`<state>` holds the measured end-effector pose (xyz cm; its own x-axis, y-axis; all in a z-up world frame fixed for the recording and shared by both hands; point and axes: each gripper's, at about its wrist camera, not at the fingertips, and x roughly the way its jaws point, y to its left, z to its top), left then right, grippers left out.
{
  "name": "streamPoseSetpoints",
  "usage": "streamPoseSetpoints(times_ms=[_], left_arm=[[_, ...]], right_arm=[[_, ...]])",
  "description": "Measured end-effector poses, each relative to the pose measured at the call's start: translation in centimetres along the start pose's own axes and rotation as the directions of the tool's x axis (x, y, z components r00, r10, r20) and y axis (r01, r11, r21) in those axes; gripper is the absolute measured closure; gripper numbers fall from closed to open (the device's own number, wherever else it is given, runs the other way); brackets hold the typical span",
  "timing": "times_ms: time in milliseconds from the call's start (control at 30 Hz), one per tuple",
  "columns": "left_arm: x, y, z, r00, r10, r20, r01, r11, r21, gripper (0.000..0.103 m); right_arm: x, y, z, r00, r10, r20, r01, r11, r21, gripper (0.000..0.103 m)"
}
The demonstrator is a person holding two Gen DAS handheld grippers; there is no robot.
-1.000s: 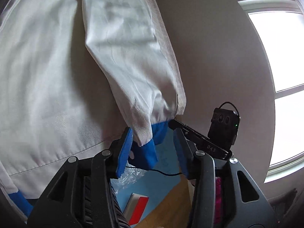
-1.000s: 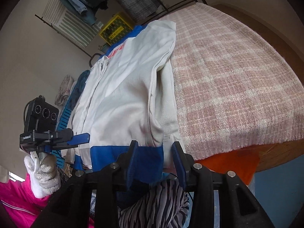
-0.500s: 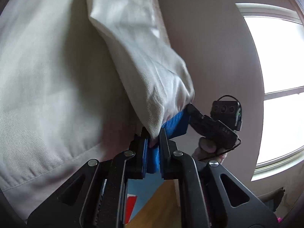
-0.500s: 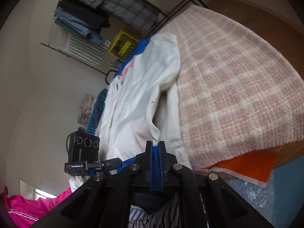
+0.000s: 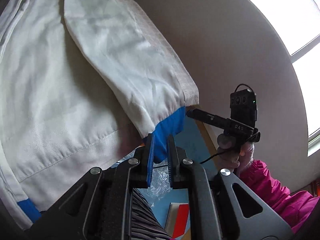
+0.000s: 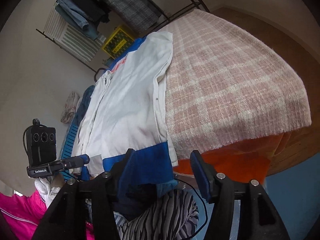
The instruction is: Fold large clothes
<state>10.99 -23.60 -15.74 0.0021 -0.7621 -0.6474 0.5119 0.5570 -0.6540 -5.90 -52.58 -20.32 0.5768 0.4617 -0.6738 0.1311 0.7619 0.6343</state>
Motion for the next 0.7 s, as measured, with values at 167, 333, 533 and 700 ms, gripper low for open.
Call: streamPoseSetpoints(times_ms=[167,333,533,700], left_arm=[[0.8,-1.0,2.8,0.999,0.032,0.014,-0.033,0.998,0.06,0.094],[3.6,1.8,3.0,0.995,0.093,-0.028,-0.092,0.995,0.04,0.094],[6.0,4.5,2.3,0.986,0.152,-0.063,-0.151,0.988,0.011,0.095],[5.9,4.5,1.9,0.986,0.151,-0.063,-0.15,0.988,0.029,0.095]], right_arm=[[1.5,-2.4,-1.5,0.996,0.076,0.056,-0.082,0.99,0.118,0.037],[3.2,-2.2,-1.2,0.992,0.108,0.062,-0.114,0.986,0.118,0.045],[0.8,2.9,-2.0,0.994,0.084,0.065,-0.075,0.988,-0.138,0.059],[0.5,1.1,-0.8,0.995,-0.009,0.096,0.024,0.988,-0.151,0.054]])
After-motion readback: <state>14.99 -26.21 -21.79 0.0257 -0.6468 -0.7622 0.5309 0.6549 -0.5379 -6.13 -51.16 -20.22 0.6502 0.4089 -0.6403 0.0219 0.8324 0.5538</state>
